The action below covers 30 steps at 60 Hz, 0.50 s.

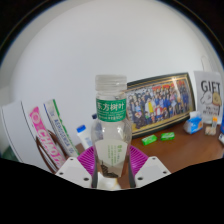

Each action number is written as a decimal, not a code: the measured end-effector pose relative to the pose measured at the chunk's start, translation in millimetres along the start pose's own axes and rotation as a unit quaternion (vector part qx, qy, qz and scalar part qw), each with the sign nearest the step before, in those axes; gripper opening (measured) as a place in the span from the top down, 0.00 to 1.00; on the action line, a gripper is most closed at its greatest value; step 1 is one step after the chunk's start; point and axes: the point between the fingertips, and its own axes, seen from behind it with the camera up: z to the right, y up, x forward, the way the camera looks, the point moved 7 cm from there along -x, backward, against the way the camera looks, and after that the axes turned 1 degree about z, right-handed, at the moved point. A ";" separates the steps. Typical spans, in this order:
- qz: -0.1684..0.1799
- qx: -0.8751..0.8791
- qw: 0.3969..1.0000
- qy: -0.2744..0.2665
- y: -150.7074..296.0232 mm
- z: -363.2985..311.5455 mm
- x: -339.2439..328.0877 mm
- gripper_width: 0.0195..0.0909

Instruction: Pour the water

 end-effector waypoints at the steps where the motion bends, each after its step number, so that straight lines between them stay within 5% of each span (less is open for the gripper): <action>1: -0.005 -0.020 1.000 -0.013 1.0 6.7 3.0 0.68; 12: -0.039 -0.137 0.987 -0.071 -33.6 89.5 9.1 0.67; 30: -0.093 -0.139 0.983 -0.082 -101.5 141.8 18.6 0.68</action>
